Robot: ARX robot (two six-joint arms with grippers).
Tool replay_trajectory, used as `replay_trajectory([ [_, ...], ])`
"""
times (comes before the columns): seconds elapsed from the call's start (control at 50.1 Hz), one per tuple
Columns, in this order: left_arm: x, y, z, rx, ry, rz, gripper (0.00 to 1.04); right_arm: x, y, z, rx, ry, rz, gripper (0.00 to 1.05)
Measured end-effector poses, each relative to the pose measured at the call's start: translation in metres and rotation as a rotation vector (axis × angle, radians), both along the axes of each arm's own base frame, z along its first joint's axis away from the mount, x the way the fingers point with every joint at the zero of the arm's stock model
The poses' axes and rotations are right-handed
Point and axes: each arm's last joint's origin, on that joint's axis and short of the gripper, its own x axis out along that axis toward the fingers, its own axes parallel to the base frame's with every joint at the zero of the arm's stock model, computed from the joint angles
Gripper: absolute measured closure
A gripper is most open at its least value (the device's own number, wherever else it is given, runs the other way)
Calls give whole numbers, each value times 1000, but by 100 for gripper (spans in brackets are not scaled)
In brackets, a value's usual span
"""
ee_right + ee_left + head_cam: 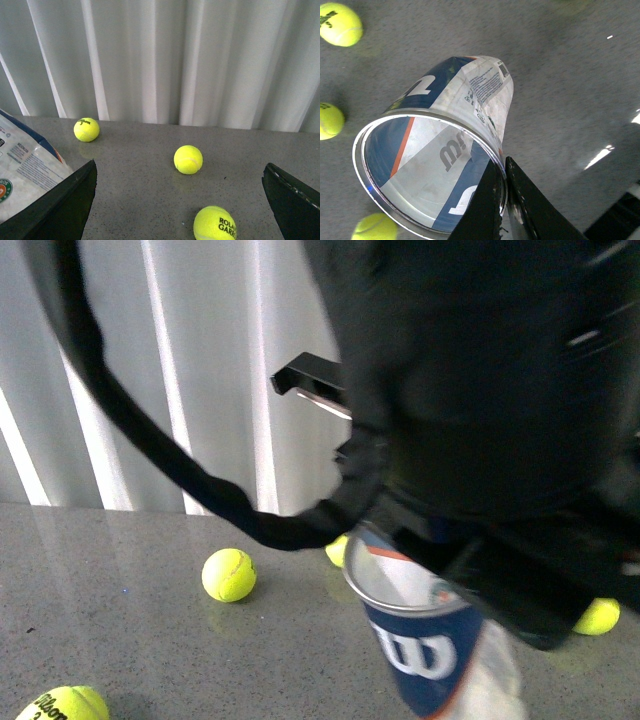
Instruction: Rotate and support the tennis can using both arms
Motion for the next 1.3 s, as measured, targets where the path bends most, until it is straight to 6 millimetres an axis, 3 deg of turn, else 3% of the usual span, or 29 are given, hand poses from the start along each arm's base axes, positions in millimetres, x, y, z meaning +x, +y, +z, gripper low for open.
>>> replay_trajectory([
  [0.12, 25, 15, -12, 124, -51, -55, 101, 0, 0, 0, 0, 0, 0, 7],
  [0.22, 34, 23, -15, 175, -34, -117, 101, 0, 0, 0, 0, 0, 0, 7],
  [0.379, 33, 24, -5, 223, -7, -203, 101, 0, 0, 0, 0, 0, 0, 7],
  [0.579, 33, 9, 7, 276, -45, -288, 101, 0, 0, 0, 0, 0, 0, 7],
  [0.958, 26, -8, -15, 432, -58, -425, 101, 0, 0, 0, 0, 0, 0, 7],
  [1.297, 24, -19, -31, 464, -53, -476, 101, 0, 0, 0, 0, 0, 0, 7],
])
